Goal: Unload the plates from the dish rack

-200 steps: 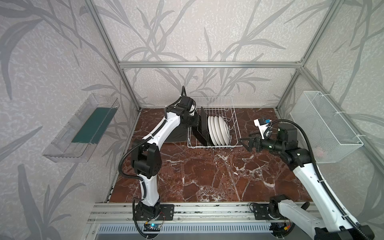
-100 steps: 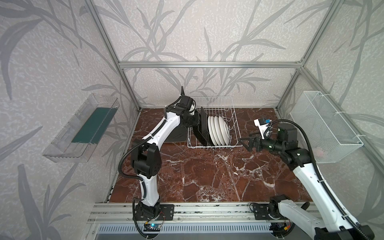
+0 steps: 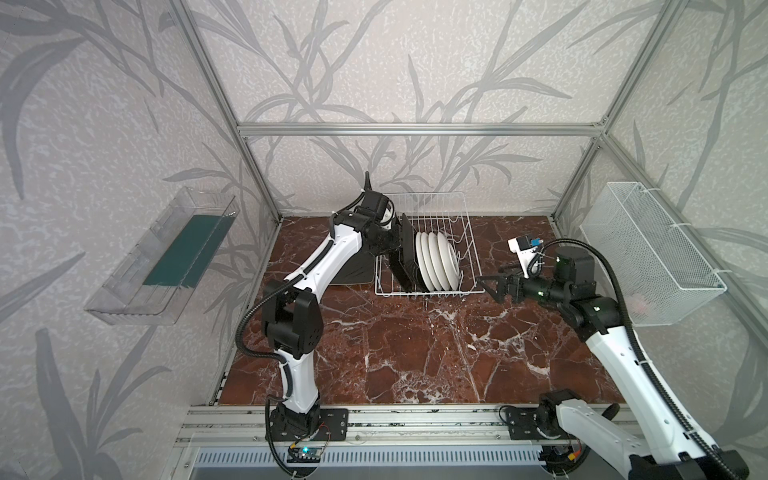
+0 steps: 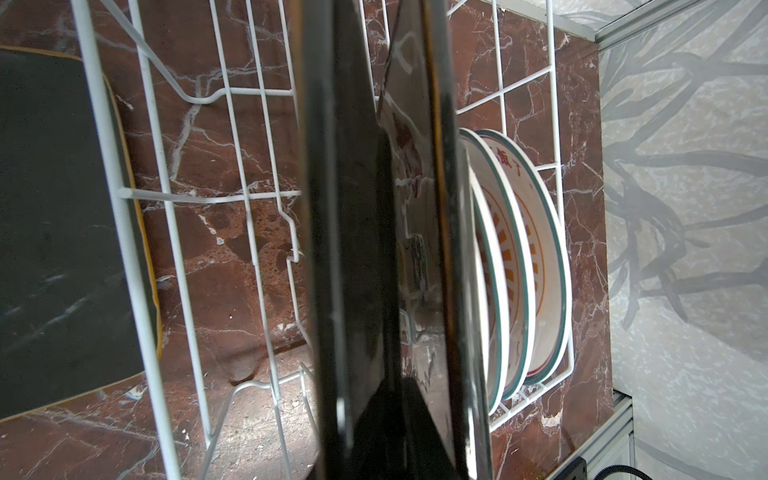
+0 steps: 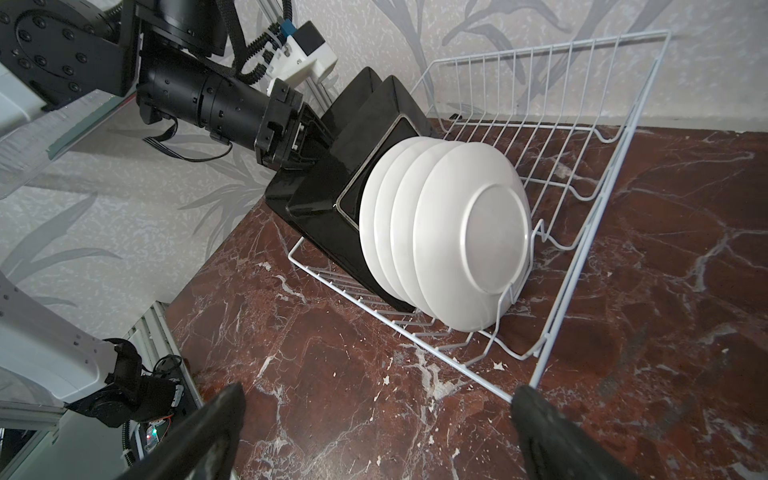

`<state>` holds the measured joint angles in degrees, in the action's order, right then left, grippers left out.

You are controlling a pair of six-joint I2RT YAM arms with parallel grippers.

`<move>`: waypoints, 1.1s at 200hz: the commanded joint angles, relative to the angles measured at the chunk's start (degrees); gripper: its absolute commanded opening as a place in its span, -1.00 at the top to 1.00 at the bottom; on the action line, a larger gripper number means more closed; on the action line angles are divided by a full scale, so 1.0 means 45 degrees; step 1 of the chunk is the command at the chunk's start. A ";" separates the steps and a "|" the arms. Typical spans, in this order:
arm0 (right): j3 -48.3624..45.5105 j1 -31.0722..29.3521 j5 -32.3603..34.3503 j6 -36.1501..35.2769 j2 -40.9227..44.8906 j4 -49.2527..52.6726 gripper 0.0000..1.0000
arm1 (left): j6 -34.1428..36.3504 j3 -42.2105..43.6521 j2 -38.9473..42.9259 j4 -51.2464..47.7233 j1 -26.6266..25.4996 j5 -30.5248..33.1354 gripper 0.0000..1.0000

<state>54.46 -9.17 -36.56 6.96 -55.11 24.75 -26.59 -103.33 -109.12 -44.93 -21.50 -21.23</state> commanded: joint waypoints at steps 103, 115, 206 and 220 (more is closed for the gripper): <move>-0.0118 -0.0052 0.0086 -0.0095 0.0350 0.0133 -0.98 | 0.0065 0.0094 0.1227 0.0256 0.0053 0.0151 1.00; -0.0148 -0.0052 0.0095 -0.0087 0.0391 0.0081 -0.98 | -0.0265 0.0432 0.1245 0.0708 0.0053 -0.0133 1.00; -0.0131 -0.0052 0.0091 -0.0221 0.0235 0.0089 -0.98 | -0.1884 0.1605 0.1398 0.2544 -0.0028 -0.1136 1.00; -0.0148 -0.0052 0.0164 -0.0291 0.0235 0.0132 -0.98 | -0.1858 0.1467 0.1428 0.2466 -0.0047 -0.1160 1.00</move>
<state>54.24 -9.17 -35.99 6.72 -54.19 25.12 -34.06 -95.98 -105.12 -38.83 -20.95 -24.21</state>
